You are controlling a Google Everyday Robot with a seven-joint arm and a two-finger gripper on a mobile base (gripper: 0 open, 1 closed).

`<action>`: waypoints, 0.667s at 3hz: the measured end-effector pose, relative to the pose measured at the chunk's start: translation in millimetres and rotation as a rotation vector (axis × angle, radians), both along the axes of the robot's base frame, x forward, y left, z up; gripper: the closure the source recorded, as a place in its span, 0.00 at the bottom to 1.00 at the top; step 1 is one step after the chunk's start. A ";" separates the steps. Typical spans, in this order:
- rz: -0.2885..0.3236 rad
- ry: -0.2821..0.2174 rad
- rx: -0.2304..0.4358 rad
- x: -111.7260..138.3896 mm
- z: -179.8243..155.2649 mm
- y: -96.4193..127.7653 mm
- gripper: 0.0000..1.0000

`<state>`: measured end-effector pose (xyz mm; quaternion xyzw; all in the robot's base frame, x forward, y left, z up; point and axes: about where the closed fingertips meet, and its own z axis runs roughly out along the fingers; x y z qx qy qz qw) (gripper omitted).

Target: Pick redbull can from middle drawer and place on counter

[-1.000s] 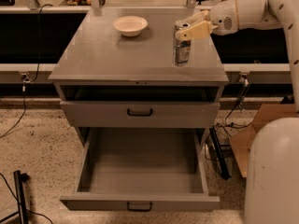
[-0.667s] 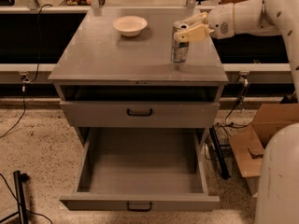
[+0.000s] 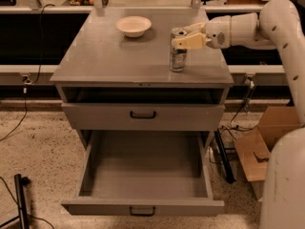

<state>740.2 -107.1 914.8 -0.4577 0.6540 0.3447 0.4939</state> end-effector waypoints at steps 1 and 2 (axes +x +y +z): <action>0.003 0.002 -0.001 0.2 -0.3 3.0 0.58; 0.009 0.004 0.000 0.6 -1.7 6.7 0.34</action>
Offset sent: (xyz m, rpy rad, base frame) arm 0.0001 0.0028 -0.0004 -0.0003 0.0028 0.0033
